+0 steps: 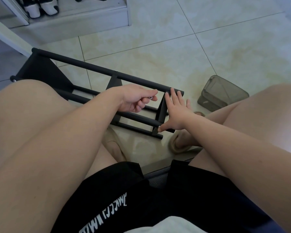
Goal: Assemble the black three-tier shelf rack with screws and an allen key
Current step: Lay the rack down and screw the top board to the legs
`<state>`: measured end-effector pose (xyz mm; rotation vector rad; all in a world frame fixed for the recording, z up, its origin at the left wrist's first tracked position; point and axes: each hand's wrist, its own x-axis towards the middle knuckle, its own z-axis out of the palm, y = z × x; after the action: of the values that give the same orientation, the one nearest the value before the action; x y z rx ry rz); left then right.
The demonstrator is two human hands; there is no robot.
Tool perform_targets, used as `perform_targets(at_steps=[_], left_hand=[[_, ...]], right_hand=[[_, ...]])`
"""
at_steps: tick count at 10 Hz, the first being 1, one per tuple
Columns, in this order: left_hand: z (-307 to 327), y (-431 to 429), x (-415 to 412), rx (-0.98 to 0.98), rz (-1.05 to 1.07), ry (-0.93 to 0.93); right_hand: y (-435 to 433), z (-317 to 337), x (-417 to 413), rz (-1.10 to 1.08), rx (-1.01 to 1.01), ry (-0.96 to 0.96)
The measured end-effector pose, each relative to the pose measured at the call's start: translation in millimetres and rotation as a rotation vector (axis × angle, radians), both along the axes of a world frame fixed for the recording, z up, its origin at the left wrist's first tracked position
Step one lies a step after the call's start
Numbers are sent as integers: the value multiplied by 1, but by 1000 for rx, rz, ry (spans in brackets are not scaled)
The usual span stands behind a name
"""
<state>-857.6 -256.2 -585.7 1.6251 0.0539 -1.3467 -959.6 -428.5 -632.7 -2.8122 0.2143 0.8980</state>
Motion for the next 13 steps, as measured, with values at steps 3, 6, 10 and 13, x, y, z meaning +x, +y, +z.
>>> perform_targets(at_steps=[3,6,10,13], left_hand=[[-3,1,1,-60,-25,6],[-13,0,3,17,39,-124],[-9,-2,8,193,-134,-258],[-4,7,17,196,-356,-387]], right_hand=[[0,0,0,4,-1,8],[0,4,0,3,-1,20],[-2,6,0,61,-84,16],[-14,5,-8,173,-136,-108]])
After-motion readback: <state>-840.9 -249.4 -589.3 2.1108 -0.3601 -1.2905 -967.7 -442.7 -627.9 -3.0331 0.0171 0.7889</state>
